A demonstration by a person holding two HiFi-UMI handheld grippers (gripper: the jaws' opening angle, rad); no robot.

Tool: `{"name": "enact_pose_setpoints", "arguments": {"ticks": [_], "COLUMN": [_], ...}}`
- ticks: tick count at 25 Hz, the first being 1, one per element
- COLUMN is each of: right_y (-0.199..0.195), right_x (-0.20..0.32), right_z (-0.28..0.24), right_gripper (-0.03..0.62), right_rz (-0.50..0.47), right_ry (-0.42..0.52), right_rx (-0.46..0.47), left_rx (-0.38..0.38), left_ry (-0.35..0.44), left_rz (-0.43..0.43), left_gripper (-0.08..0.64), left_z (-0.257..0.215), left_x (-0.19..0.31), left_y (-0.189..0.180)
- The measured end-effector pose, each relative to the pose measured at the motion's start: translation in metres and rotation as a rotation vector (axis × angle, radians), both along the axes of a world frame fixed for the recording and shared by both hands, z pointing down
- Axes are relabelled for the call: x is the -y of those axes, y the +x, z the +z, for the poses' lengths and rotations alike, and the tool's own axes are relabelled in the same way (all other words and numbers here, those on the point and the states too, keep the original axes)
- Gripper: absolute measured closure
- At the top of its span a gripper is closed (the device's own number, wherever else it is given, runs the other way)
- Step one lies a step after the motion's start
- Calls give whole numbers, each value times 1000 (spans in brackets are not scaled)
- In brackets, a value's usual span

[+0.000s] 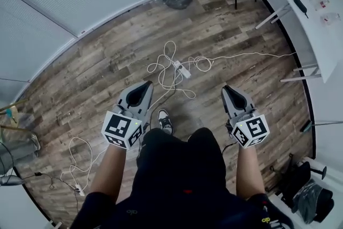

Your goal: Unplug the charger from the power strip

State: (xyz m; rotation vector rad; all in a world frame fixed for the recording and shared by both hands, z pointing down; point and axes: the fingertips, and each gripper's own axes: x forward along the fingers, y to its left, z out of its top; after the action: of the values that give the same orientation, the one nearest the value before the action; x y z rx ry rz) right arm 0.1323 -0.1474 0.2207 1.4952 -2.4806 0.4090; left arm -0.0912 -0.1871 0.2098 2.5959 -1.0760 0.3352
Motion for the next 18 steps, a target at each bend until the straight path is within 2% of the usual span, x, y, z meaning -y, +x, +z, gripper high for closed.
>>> {"name": "enact_pose_setpoints", "arguments": {"ticks": [3, 6, 13, 18], "right_y": [-7, -7, 14, 32], "right_x": [29, 55, 118, 145], "right_z": [34, 81, 214, 342], "right_gripper": [552, 552, 552, 551], "right_rz": [-13, -43, -109, -112], "right_ry": [-50, -89, -140, -199], "right_rx": [-31, -43, -61, -63], "left_rx": [0, 34, 79, 126], "left_ry": [-37, -74, -102, -158], "left_rz": [-4, 14, 2, 6], "left_gripper": [541, 541, 541, 541], "left_z": [25, 75, 215, 349], "left_x": [25, 44, 105, 116], "left_y": [-6, 1, 47, 83]}}
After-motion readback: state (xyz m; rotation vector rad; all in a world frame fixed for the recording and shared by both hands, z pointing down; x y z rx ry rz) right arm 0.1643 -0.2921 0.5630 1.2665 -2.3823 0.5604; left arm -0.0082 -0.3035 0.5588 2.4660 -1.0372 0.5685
